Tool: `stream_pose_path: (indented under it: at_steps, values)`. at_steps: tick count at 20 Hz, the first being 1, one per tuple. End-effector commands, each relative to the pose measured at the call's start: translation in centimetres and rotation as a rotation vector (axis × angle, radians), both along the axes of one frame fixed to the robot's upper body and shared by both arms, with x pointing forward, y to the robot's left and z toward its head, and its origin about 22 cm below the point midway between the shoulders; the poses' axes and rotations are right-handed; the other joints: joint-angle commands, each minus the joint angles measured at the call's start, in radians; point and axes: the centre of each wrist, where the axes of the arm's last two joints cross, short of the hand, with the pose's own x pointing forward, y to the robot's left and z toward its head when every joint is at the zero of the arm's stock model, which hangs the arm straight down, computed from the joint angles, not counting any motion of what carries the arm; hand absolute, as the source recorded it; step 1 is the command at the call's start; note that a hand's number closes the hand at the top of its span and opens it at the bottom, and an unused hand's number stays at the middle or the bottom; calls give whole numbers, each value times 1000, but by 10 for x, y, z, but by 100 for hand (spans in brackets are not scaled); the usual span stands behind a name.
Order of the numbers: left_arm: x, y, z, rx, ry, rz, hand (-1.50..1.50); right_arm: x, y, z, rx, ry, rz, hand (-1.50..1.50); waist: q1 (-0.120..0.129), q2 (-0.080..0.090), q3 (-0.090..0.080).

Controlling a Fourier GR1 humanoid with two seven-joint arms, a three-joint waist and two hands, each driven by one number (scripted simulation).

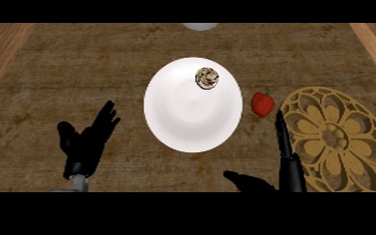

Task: Pick the cupcake from the placemat and place it in the plate

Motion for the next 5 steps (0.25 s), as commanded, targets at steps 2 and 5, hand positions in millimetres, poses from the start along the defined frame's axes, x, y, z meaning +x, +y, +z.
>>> stream_pose_path:
  at_steps: [2,5]
  values:
    - [4,20,2,5,47,11,0,-40,4,-2,-20,18,1,-150,2,5,-5]
    - [-6,-1,-10,-6,43,-5,0,-59,18,-4,-15,29,13,-150,2,5,-5]
